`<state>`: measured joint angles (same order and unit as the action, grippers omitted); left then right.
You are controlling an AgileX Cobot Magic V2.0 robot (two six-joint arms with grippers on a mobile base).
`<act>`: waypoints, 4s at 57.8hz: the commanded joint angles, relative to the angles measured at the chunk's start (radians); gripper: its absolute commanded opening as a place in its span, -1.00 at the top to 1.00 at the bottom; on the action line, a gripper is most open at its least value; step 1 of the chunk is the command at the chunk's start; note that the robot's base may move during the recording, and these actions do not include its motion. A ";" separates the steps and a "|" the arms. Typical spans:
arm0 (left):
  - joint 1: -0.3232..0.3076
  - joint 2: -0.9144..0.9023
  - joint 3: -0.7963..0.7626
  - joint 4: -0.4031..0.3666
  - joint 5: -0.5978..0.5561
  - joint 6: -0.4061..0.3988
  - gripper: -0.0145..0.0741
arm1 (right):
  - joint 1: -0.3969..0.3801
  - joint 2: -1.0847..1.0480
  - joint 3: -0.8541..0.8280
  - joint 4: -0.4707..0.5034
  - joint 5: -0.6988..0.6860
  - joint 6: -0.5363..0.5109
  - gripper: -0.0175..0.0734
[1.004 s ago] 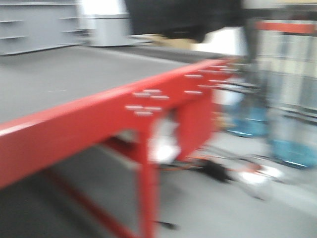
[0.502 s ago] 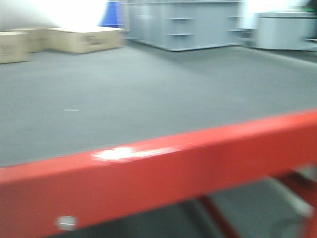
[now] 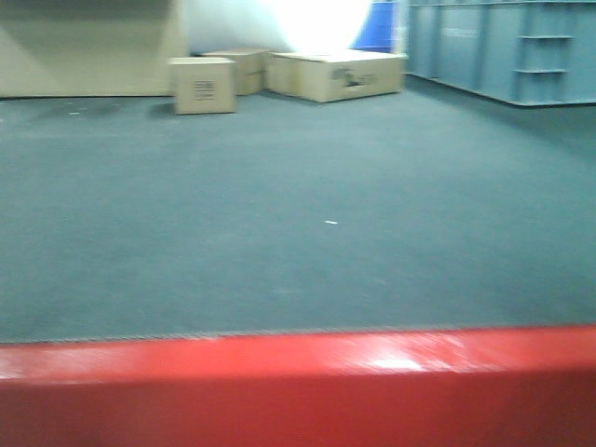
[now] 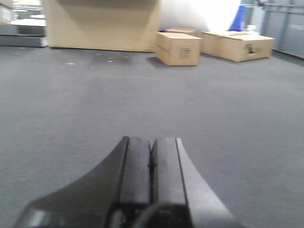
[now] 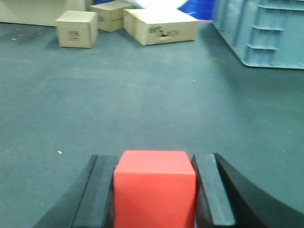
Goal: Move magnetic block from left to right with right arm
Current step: 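Turn and drive the base to the second grey-carpeted table, then lower the red cube onto the second table with the right gripper, then open the right gripper and raise it away from the cube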
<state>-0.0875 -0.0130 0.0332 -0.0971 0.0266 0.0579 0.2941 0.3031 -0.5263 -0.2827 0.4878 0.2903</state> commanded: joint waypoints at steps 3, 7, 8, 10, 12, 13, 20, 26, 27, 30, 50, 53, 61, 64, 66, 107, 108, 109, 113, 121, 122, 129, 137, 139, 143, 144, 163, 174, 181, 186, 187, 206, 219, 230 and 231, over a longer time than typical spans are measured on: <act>-0.006 -0.010 0.007 -0.005 -0.083 -0.006 0.96 | -0.004 0.012 -0.033 -0.022 -0.086 -0.006 0.18; -0.006 -0.010 0.007 -0.005 -0.083 -0.006 0.96 | -0.004 0.012 -0.033 -0.022 -0.086 -0.006 0.18; -0.006 -0.010 0.007 -0.005 -0.083 -0.006 0.96 | -0.004 0.012 -0.033 -0.022 -0.086 -0.006 0.18; -0.006 -0.010 0.007 -0.005 -0.083 -0.006 0.96 | -0.004 0.012 -0.033 -0.022 -0.086 -0.006 0.18; -0.006 -0.010 0.007 -0.005 -0.083 -0.006 0.96 | -0.004 0.012 -0.033 -0.022 -0.086 -0.006 0.18; -0.006 -0.010 0.007 -0.005 -0.083 -0.006 0.96 | -0.004 0.012 -0.033 -0.022 -0.086 -0.006 0.18; -0.006 -0.010 0.007 -0.005 -0.083 -0.006 0.96 | -0.004 0.012 -0.033 -0.022 -0.086 -0.006 0.18; -0.006 -0.010 0.007 -0.005 -0.083 -0.006 0.96 | -0.004 0.012 -0.033 -0.022 -0.086 -0.006 0.18; -0.006 -0.010 0.007 -0.005 -0.083 -0.006 0.96 | -0.004 0.012 -0.033 -0.022 -0.086 -0.006 0.18; -0.006 -0.010 0.007 -0.005 -0.083 -0.006 0.96 | -0.004 0.012 -0.033 -0.022 -0.086 -0.006 0.18; -0.006 -0.010 0.007 -0.005 -0.083 -0.006 0.96 | -0.004 0.012 -0.033 -0.022 -0.090 -0.006 0.18; -0.006 -0.010 0.007 -0.005 -0.083 -0.006 0.96 | -0.004 0.012 -0.033 -0.022 -0.090 -0.006 0.18; -0.006 -0.010 0.007 -0.005 -0.083 -0.006 0.96 | -0.004 0.012 -0.033 -0.021 -0.090 -0.006 0.18; -0.006 -0.010 0.007 -0.005 -0.083 -0.006 0.96 | -0.004 0.012 -0.034 -0.009 -0.071 -0.005 0.18; -0.006 -0.010 0.007 -0.005 -0.083 -0.006 0.96 | -0.003 0.013 -0.037 0.010 -0.062 -0.005 0.18; -0.006 -0.010 0.007 -0.005 -0.083 -0.006 0.96 | 0.213 0.789 -0.521 0.085 0.079 -0.119 0.18; -0.006 -0.010 0.007 -0.005 -0.083 -0.006 0.96 | 0.217 0.804 -0.530 0.087 0.081 -0.119 0.18; -0.006 -0.010 0.007 -0.005 -0.083 -0.006 0.96 | 0.222 0.828 -0.544 0.088 0.084 -0.119 0.18; -0.006 -0.010 0.007 -0.005 -0.083 -0.006 0.96 | 0.232 0.904 -0.585 0.105 0.094 -0.119 0.18; -0.006 -0.010 0.007 -0.005 -0.083 -0.006 0.96 | 0.236 1.041 -0.644 0.154 0.102 -0.119 0.18; -0.006 -0.010 0.007 -0.005 -0.083 -0.006 0.96 | 0.236 1.061 -0.652 0.160 0.102 -0.119 0.18; -0.006 -0.010 0.007 -0.005 -0.083 -0.006 0.96 | 0.236 1.166 -0.681 0.165 0.109 -0.119 0.18; -0.006 -0.010 0.007 -0.005 -0.083 -0.006 0.96 | 0.236 1.270 -0.698 0.167 0.112 -0.118 0.18; -0.006 -0.010 0.007 -0.005 -0.083 -0.006 0.96 | 0.236 1.291 -0.699 0.167 0.112 -0.118 0.18; -0.006 -0.010 0.007 -0.005 -0.083 -0.006 0.96 | 0.236 1.321 -0.699 0.167 0.110 -0.118 0.18; -0.006 -0.010 0.007 -0.005 -0.083 -0.006 0.96 | 0.236 1.328 -0.699 0.167 0.110 -0.118 0.18; -0.006 -0.010 0.007 -0.005 -0.083 -0.006 0.96 | 0.236 1.385 -0.699 0.176 0.109 -0.117 0.15; -0.006 -0.010 0.007 -0.005 -0.083 -0.006 0.96 | 0.236 1.385 -0.699 0.194 0.114 -0.117 -0.46; -0.006 -0.010 0.007 -0.005 -0.083 -0.006 0.96 | 0.236 1.383 -0.701 0.198 0.132 -0.117 -0.81; -0.006 -0.010 0.007 -0.005 -0.083 -0.006 0.96 | 0.236 1.366 -0.702 0.199 0.144 -0.117 -0.76; -0.006 -0.010 0.007 -0.005 -0.083 -0.006 0.96 | 0.236 1.362 -0.702 0.199 0.145 -0.117 -0.75; -0.006 -0.010 0.007 -0.005 -0.083 -0.006 0.96 | 0.236 1.100 -0.677 0.202 0.164 -0.117 -0.28; -0.006 -0.010 0.007 -0.005 -0.083 -0.006 0.96 | 0.236 0.835 -0.550 0.186 0.101 -0.117 0.51; -0.006 -0.010 0.007 -0.005 -0.083 -0.006 0.96 | 0.236 0.610 -0.381 0.184 0.013 -0.117 0.49; -0.006 -0.010 0.007 -0.005 -0.083 -0.006 0.96 | 0.236 0.594 -0.360 0.184 0.000 -0.117 0.49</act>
<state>-0.0875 -0.0130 0.0332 -0.0971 0.0266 0.0579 0.5321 1.0045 -0.9338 -0.0820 0.6028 0.1789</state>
